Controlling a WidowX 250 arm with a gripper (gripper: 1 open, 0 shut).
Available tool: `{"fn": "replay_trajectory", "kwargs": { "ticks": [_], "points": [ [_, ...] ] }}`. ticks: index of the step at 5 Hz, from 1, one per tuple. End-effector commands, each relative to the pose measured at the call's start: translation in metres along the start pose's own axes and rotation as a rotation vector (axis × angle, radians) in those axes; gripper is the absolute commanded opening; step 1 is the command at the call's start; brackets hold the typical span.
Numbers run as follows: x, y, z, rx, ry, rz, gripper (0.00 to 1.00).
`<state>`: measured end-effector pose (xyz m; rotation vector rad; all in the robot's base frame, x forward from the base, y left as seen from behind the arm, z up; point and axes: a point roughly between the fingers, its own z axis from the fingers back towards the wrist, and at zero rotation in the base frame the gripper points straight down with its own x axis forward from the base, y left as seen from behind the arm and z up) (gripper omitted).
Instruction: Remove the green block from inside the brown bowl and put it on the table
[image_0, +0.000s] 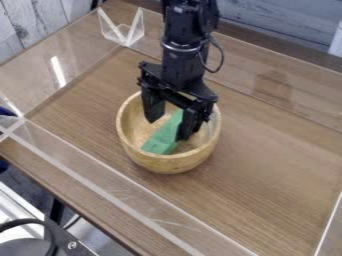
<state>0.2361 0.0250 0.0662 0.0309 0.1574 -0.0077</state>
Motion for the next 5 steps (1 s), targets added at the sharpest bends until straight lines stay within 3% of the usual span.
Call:
{"fn": "replay_trajectory", "kwargs": {
  "ticks": [1,2,4,5],
  "points": [
    [0.0034,0.0057,0.007,0.003,-0.042,0.023,1.0],
    [0.0028,0.0079,0.0012,0.002,-0.031,0.037,1.0],
    [0.0096,0.0067,0.0032,0.031,-0.01,0.019,1.0],
    [0.008,0.0089,0.0031,0.036,-0.043,0.046,1.0]
  ]
}}
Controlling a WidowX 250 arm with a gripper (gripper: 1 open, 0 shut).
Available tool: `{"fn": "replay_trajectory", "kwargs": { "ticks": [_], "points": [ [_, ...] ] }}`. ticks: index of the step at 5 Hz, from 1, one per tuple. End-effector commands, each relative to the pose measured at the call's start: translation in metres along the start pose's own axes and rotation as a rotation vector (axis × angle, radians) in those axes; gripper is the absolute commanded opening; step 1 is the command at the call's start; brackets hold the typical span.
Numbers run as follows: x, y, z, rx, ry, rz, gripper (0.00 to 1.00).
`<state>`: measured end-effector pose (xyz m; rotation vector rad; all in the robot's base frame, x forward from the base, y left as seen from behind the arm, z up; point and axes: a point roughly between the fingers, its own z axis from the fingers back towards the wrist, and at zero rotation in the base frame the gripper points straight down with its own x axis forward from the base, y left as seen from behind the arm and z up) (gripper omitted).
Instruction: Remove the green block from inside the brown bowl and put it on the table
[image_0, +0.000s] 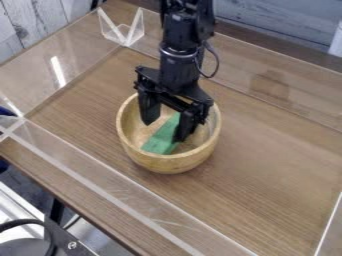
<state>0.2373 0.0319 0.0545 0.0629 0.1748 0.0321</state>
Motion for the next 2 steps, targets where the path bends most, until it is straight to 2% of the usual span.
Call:
{"fn": "replay_trajectory", "kwargs": {
  "ticks": [1,2],
  "points": [
    [0.0031,0.0046,0.0147,0.011,-0.091,0.031,1.0],
    [0.0045,0.0038,0.0157,0.01,-0.075,0.045,1.0]
  ]
}}
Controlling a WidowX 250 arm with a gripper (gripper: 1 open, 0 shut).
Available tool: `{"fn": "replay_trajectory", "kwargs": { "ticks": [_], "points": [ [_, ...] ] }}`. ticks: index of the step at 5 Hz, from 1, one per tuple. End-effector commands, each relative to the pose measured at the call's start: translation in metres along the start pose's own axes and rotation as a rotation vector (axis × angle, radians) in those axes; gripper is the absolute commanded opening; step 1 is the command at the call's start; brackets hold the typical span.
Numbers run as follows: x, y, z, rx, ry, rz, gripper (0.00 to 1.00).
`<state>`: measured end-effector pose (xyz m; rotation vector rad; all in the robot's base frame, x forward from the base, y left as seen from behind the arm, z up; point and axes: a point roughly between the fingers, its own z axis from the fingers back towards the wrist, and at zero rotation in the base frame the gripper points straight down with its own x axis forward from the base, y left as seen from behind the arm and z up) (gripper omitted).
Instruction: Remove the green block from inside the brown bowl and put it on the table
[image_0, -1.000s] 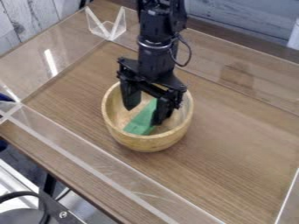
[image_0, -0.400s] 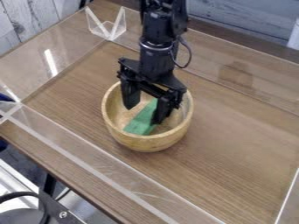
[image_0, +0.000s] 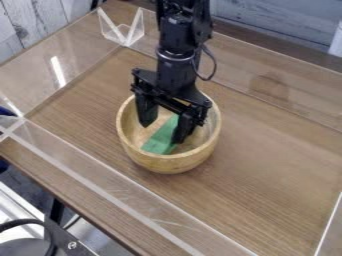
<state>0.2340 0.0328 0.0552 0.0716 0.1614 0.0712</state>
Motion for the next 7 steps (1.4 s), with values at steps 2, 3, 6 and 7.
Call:
{"fn": "replay_trajectory", "kwargs": {
  "ticks": [2,3,6,7],
  "points": [
    [0.008,0.005,0.011,-0.024,-0.059,0.025,1.0],
    [0.007,0.007,0.003,-0.047,-0.063,0.03,1.0],
    [0.017,0.007,-0.006,-0.083,-0.051,0.003,0.0],
    [0.019,0.007,-0.006,-0.086,-0.06,-0.004,1.0]
  ]
}}
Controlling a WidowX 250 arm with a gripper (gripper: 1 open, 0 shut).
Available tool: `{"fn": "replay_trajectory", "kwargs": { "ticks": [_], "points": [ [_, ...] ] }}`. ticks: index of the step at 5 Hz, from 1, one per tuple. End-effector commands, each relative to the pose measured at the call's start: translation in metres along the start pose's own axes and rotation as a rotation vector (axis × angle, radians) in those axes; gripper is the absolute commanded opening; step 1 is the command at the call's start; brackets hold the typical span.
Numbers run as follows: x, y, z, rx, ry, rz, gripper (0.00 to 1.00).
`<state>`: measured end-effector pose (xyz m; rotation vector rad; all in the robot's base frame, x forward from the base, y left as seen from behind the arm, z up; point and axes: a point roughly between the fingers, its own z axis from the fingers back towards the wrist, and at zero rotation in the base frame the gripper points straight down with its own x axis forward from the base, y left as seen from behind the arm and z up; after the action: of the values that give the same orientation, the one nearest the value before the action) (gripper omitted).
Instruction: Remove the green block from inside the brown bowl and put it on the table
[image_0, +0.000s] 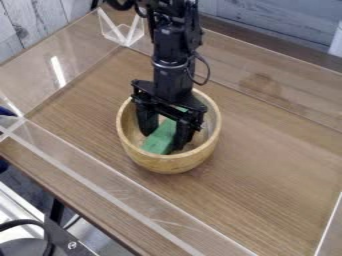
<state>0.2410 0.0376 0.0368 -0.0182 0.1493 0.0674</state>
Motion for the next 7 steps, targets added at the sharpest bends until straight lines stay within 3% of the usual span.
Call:
{"fn": "replay_trajectory", "kwargs": {
  "ticks": [1,4,6,7],
  "points": [
    [0.009,0.0,0.013,0.003,-0.062,0.012,0.0],
    [0.003,-0.007,0.037,0.008,-0.101,-0.017,0.0],
    [-0.006,-0.012,0.066,-0.04,-0.13,-0.006,0.0],
    [-0.003,-0.031,0.071,-0.034,-0.142,-0.07,0.0]
  ]
}}
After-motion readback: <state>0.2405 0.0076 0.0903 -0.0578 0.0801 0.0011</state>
